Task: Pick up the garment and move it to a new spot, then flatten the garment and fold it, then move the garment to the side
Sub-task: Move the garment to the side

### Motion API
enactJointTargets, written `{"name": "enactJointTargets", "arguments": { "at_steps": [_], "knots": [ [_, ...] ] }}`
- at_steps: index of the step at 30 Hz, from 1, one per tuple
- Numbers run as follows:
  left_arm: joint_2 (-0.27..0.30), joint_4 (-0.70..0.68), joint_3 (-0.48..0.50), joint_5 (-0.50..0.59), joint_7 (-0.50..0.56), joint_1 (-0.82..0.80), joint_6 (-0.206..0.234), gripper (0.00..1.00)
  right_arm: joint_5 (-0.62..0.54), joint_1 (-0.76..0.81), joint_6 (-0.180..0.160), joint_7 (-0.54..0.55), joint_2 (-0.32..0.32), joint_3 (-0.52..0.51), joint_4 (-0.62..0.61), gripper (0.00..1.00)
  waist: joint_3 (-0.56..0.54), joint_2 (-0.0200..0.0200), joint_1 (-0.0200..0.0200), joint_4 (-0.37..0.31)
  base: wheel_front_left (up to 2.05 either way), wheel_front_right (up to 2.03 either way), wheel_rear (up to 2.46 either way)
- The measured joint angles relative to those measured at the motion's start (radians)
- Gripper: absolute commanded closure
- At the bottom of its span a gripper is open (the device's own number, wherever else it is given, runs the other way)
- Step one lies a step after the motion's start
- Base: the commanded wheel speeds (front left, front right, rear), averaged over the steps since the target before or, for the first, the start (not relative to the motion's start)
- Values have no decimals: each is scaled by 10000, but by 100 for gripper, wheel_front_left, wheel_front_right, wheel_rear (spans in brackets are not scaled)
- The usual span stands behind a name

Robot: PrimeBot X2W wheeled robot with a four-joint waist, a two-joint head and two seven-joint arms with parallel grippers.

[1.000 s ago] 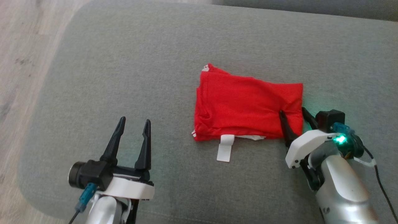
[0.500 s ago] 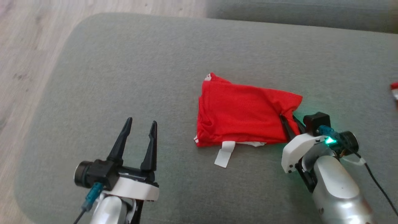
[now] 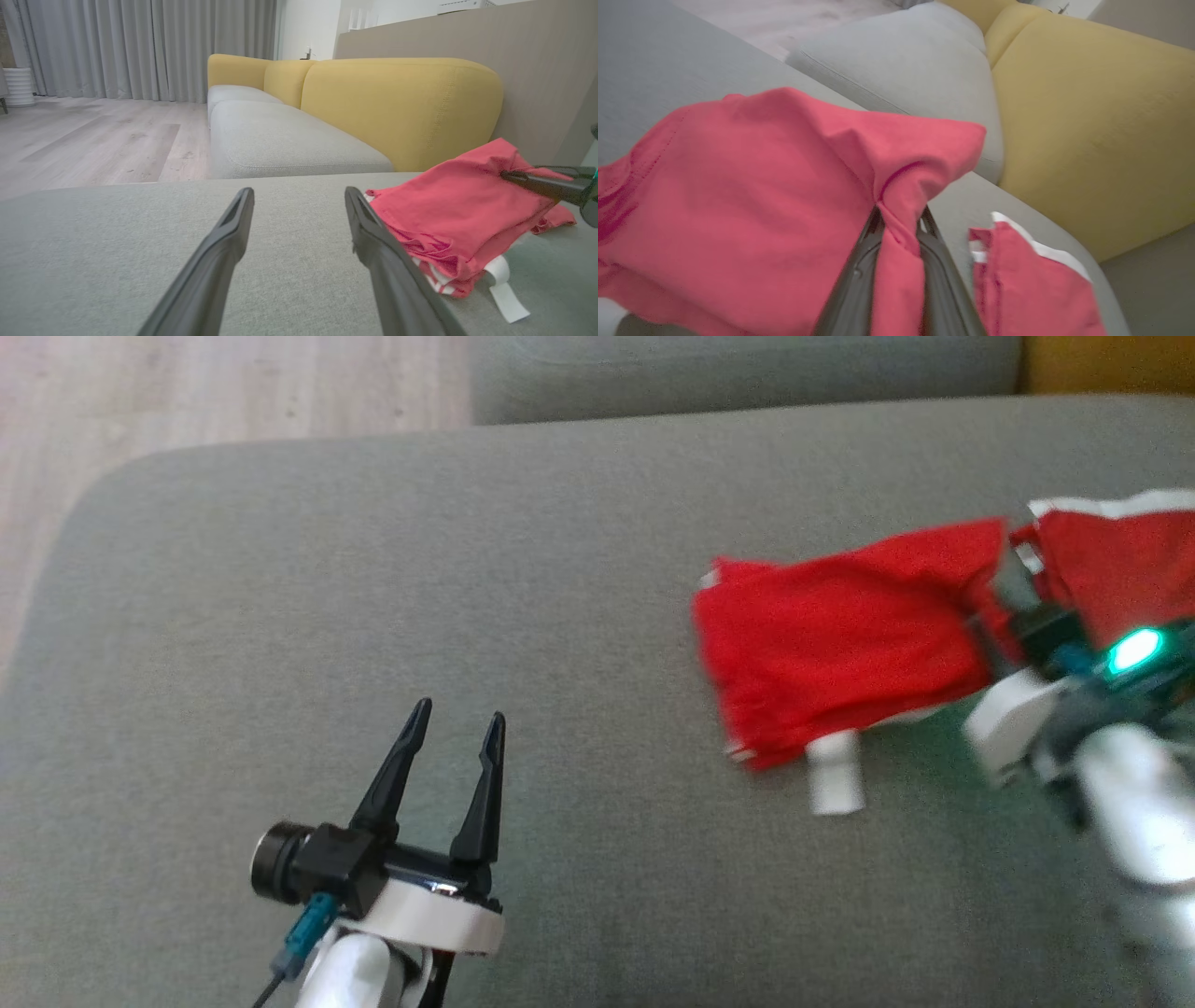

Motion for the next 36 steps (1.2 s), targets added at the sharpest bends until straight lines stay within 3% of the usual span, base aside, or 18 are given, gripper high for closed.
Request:
{"name": "enactJointTargets", "arguments": {
  "at_steps": [7,13,22,31,32,33,36],
  "knots": [
    [-4,-163,-121,2,0,-649,-23,0,125,-1204,0,635,-2374,-69,-412,100,858,0,1,-365,0,0,0],
    [-10,-207,71,35,0,-1205,-144,0,238,-1800,0,982,-3789,-602,-203,100,1840,0,3,-388,0,0,0],
    [-19,-209,318,226,0,-1786,-334,0,188,-2313,0,988,-4289,-1992,625,100,2925,0,4,-292,0,0,0],
    [-31,-205,445,290,0,-1911,-412,0,-136,-2397,0,815,-4167,-2963,719,100,3171,0,3,-72,0,0,0],
    [-31,-201,449,293,0,-1911,-412,0,-169,-2372,0,815,-4098,-3022,675,53,3146,0,2,-62,0,0,0],
    [-31,-196,456,293,0,-1908,-412,0,-209,-2364,0,846,-3985,-3124,658,0,3109,0,1,-56,0,0,0],
    [-31,-155,483,291,0,-1882,-412,0,-236,-2338,0,836,-3695,-3423,433,0,2932,0,2,-64,0,0,0]
  ]
}}
